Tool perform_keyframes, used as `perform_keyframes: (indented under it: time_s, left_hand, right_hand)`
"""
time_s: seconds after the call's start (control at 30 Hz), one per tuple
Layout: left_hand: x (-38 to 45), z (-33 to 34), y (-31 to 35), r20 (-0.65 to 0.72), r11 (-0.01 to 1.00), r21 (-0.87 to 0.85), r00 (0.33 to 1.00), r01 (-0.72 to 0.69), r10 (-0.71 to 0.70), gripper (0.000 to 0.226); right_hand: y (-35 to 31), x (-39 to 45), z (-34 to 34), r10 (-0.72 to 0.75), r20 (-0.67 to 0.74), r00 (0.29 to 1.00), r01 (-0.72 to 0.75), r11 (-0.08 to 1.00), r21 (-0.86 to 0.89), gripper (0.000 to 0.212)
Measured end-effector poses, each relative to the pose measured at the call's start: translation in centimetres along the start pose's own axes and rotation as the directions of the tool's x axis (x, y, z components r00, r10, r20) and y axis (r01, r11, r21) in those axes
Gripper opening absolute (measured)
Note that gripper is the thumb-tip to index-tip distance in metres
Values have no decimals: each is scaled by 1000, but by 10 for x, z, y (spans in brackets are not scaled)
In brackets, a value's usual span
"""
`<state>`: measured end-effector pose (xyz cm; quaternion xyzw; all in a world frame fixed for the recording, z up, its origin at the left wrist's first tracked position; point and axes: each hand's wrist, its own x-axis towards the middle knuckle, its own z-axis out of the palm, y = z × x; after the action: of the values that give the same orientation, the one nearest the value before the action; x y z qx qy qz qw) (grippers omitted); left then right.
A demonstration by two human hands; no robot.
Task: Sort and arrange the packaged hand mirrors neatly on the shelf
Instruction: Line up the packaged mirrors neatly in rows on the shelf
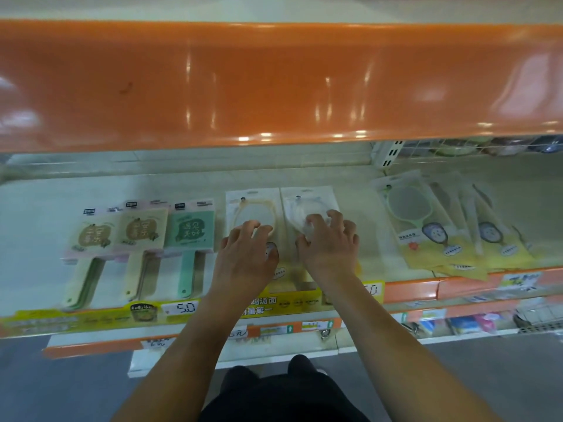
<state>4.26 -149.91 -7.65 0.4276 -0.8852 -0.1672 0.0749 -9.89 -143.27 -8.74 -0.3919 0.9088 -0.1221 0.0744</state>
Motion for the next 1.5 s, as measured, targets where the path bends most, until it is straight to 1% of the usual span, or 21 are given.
perform_keyframes:
  time_s: [0.17,0.3,0.47,0.7,1.07,1.27,1.43,1.5]
  left_hand:
    - [3,2,0,9,1000,-6,1000,-2,2,44]
    - [5,5,-1,35,1000,7,999,-6,6,44]
    - [6,8,0,88,999,33,996,-12,9,37]
    - [6,12,-1,98,998,55,995,-28,23,40]
    - [5,17,-5,97,1000,20,995,-15,13,42]
    - [4,16,-5,69,1000,-11,998,-14,15,39]
    - [2,15,-7,86,1000,-25,996,7,-5,40]
    - [2,13,-6,71,1000,-12,998,-2,3,38]
  right_hand:
    - [-2,-1,-1,20,29,999,-20,1000,-8,46]
    - [-4,-3,-6,-6,66,998,7,1000,-21,46]
    - [-6,-5,-7,-37,139,990,41,999,-23,44]
    - [-4,-7,-4,-36,125,991,37,999,-10,44]
    - [-7,-9,-1,-37,132,991,39,999,-12,45]
    - [-9,-12,1,-33,129,991,35,999,-14,45]
    - [-9,-11,1,-27,130,991,28,1000,-9,45]
    - [-9,-10,-1,-30,139,990,31,1000,-1,47]
